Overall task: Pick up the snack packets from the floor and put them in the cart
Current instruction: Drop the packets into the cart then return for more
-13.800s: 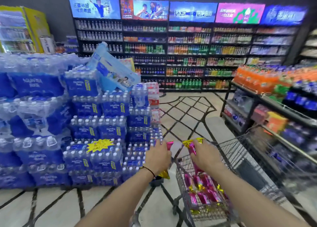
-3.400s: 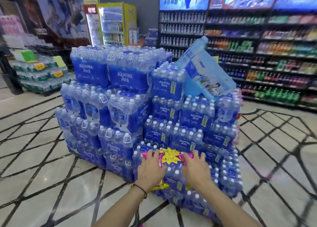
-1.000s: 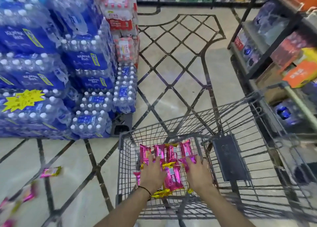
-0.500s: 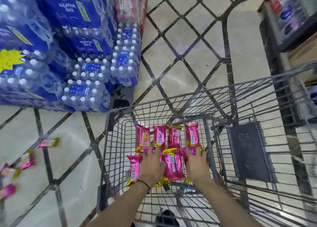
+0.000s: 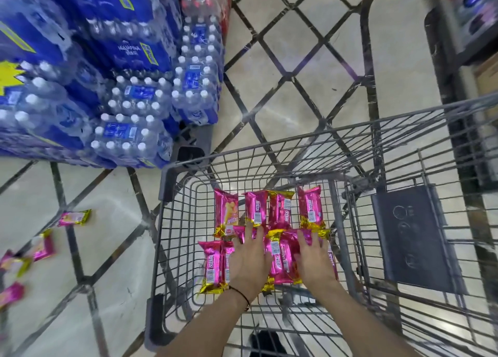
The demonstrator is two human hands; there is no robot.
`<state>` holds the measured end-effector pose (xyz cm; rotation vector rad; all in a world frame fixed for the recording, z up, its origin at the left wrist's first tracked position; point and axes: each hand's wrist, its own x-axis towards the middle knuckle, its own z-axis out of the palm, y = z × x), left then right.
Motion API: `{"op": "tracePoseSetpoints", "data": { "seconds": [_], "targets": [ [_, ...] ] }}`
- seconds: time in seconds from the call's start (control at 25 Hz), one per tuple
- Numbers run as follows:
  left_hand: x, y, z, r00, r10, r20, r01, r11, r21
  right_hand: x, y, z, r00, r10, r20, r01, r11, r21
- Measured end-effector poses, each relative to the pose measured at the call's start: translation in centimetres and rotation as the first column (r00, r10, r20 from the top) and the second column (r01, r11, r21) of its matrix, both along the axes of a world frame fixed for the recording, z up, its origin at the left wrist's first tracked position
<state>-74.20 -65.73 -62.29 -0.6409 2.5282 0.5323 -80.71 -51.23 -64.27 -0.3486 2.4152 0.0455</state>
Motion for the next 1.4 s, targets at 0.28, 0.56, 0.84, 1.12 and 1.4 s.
{"op": "tracePoseSetpoints", "data": {
  "seconds": [0.28,0.56,0.84,1.12,1.4],
  "targets": [
    [0.7,-0.6,1.9,0.999,-0.01,-0.039,0.01,1.0,0.019,0.1,0.1,2.7,0.998,0.017,-0.066,-0.021,0.998,-0.053],
    [0.4,-2.9,8.6,0.995,-0.013,-0.101,0.01,0.999,-0.03,-0.7,-1.8,9.5,0.974,0.11,-0.196,-0.133,0.985,-0.106],
    [2.4,-8.0,19.0,0.963,0.102,-0.251,-0.126,0.989,-0.08,-2.0,-7.0,20.6,0.912,0.239,-0.333,-0.307,0.937,-0.169],
    [8.4,-15.0,29.3,0.911,0.215,-0.352,-0.307,0.923,-0.232,-1.2,-15.9,32.4,0.777,0.399,-0.487,-0.549,0.808,-0.214],
    [19.6,-21.5,35.8,0.784,0.413,-0.464,-0.578,0.758,-0.303,5.2,-26.5,38.2,0.567,0.559,-0.604,-0.799,0.551,-0.241]
  ]
}}
